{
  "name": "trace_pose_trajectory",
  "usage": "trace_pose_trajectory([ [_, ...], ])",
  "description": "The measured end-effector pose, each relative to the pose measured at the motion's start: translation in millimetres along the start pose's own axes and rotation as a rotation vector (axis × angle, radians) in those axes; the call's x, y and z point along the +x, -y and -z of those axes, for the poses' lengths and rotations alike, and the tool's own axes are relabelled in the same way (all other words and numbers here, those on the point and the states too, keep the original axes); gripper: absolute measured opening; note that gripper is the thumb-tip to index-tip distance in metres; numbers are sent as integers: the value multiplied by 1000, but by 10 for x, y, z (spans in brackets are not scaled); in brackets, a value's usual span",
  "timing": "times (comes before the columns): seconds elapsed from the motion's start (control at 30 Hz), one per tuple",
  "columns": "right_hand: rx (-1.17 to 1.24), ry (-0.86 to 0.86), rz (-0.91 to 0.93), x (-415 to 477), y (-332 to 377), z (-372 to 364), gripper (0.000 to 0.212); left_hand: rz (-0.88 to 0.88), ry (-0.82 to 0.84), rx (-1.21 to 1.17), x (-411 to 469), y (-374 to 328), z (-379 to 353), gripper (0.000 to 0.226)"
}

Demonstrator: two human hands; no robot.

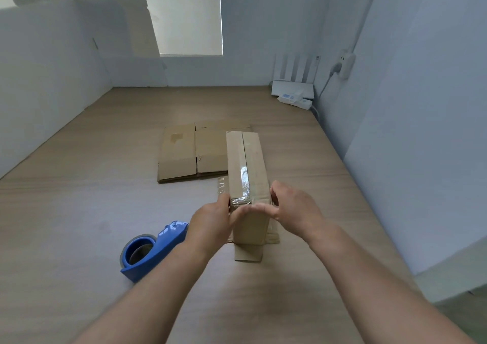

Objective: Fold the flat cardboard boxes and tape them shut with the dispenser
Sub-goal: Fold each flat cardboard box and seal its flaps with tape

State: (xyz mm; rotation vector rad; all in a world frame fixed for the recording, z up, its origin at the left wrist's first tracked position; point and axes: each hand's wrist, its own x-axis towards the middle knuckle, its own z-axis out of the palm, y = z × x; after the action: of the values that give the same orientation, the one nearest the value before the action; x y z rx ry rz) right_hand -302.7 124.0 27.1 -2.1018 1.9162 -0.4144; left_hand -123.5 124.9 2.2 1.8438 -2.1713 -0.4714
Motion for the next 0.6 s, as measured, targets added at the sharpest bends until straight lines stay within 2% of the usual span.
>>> trace_pose_trajectory([
  [0.07, -27, -4, 86, 30, -63, -24, 48, -94, -33, 102, 50, 55, 35, 49],
  [0.13, -69, 11, 164, 37, -129, -39, 43, -184, -12, 175, 108, 148, 51, 67],
  [0.2, -107, 24, 210, 34, -170, -14, 41, -230, 28, 223, 141, 216, 73, 70],
  [0.27, -95, 37, 232, 28, -186, -6, 37, -243, 76, 193, 138, 242, 95, 58],
  [0.33, -38, 81, 245, 27, -175, 11, 32, -226, 125, 68, 114, 263, 112, 42],
  [0.4, 58, 103, 230, 20, -167, 16, 28, -194, 127, -49, 76, 263, 115, 36],
  [0.47, 111, 45, 179, 15, -146, -33, 24, -142, -7, -160, 41, 210, 80, 28],
  [0.53, 100, -157, 91, -55, -50, -124, 23, -69, -200, -256, 17, 122, 5, 24],
  [0.6, 121, -268, -16, -152, 20, -270, 27, -25, -284, -276, -20, 28, -72, 24],
])
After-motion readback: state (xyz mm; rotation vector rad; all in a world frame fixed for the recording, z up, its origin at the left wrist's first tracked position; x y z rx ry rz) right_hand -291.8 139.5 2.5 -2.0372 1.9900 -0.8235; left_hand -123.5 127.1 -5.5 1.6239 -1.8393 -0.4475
